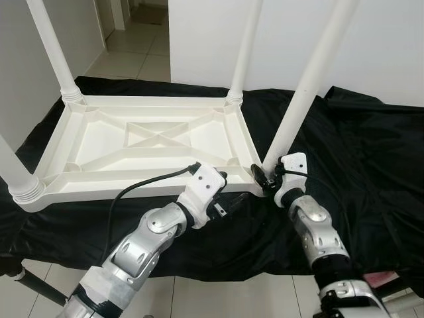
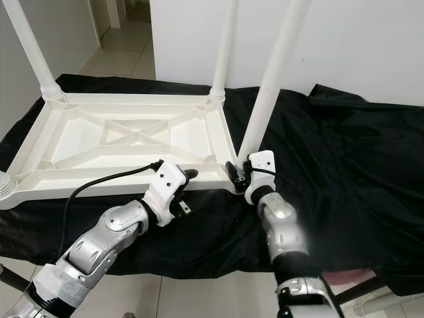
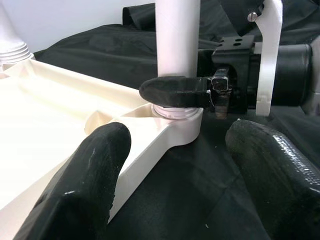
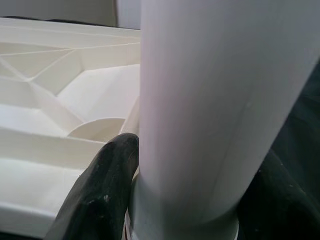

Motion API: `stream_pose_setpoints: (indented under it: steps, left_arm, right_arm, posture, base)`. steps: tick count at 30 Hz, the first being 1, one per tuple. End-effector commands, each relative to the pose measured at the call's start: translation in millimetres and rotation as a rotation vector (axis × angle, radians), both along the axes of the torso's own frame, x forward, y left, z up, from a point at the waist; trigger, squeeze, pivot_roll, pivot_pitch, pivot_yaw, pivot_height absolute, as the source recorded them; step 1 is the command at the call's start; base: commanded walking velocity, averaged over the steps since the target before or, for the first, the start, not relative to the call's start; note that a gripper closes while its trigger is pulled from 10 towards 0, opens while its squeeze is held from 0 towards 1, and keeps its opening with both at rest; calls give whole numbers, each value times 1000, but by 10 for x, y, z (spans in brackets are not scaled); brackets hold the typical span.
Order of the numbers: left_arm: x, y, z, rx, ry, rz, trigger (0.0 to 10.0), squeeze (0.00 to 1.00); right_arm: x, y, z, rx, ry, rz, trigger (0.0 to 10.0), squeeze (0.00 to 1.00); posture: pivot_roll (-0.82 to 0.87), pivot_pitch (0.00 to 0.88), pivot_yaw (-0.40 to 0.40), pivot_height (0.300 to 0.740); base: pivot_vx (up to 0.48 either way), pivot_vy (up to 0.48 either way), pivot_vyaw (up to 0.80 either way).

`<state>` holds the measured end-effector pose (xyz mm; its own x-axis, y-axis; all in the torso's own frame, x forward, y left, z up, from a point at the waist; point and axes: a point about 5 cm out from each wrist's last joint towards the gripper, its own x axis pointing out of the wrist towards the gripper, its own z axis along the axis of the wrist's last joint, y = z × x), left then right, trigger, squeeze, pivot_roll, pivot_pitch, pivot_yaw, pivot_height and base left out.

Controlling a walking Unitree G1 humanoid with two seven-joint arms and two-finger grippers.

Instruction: Building children table

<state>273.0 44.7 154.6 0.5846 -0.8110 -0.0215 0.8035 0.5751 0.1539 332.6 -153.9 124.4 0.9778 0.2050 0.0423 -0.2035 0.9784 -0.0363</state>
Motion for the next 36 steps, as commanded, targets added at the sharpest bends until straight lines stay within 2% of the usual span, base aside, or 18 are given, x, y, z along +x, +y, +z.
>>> stream_pose_setpoints:
  steps: [1, 5, 8, 12, 13, 14, 21, 22, 24, 25, 34, 35, 36]
  left_arm:
    - [-43, -33, -18, 19, 25, -115, 10000, 0]
    - [-50, -34, -27, 22, 26, -120, 10000, 0]
    - [-50, -33, -28, 22, 27, -120, 10000, 0]
    - [-27, -9, -6, 7, 31, -96, 10000, 0]
    - [-27, -9, -6, 7, 31, -96, 10000, 0]
    - [-16, 17, 13, -8, 37, -84, 10000, 0]
    - [-17, 31, 10, -7, 39, -83, 10000, 0]
    - [-19, 31, 8, -6, 39, -83, 10000, 0]
    - [-15, 28, 7, -5, 39, -83, 10000, 0]
    - [-14, 25, 5, -4, 38, -84, 10000, 0]
    - [-28, 24, -4, 0, 41, -89, 10000, 0]
    - [-25, 28, -3, 3, 40, -91, 10000, 0]
    - [-25, 28, -3, 3, 40, -91, 10000, 0]
  right_arm:
    - [-33, -2, -38, 57, 22, -77, 10000, 0]
    - [-75, 55, -80, 86, 45, -165, 10000, 0]
    - [-87, 70, -84, 90, 52, -181, 10000, 0]
    - [-181, 202, -64, 152, 45, -335, 10000, 0]
    - [-181, 202, -64, 152, 45, -335, 10000, 0]
    - [-204, 279, -59, 159, 49, -331, 10000, 0]
    - [-198, 226, -50, 158, 52, -343, 10000, 0]
    - [-196, 218, -48, 157, 52, -341, 10000, 718]
    - [-192, 213, -45, 157, 51, -337, 10000, 718]
    - [-184, 208, -31, 159, 40, -318, 10000, 1000]
    - [-181, 100, 52, 123, -1, -166, 10000, 1000]
    - [-169, 38, 67, 89, -8, -108, 10000, 0]
    - [-169, 38, 67, 89, -8, -108, 10000, 0]
  posture:
    - [12, 1, -52, 740]
    - [13, 0, -53, 740]
    - [13, 0, -53, 740]
    - [20, 3, -58, 740]
    - [20, 3, -58, 740]
    - [20, 10, -56, 740]
    - [20, 12, -58, 740]
    - [20, 12, -58, 740]
    - [21, 9, -63, 740]
    - [21, 8, -63, 740]
    - [19, 7, -57, 740]
    - [19, 7, -57, 740]
    - [19, 7, -57, 740]
  base:
    - [0, 0, 0]
    - [0, 0, 0]
    - [0, 0, 0]
    - [0, 0, 0]
    - [0, 0, 0]
    - [0, 0, 0]
    - [0, 0, 0]
    - [0, 0, 0]
    - [0, 0, 0]
    - [0, 0, 0]
    - [0, 0, 0]
    - [0, 0, 0]
    - [0, 0, 0]
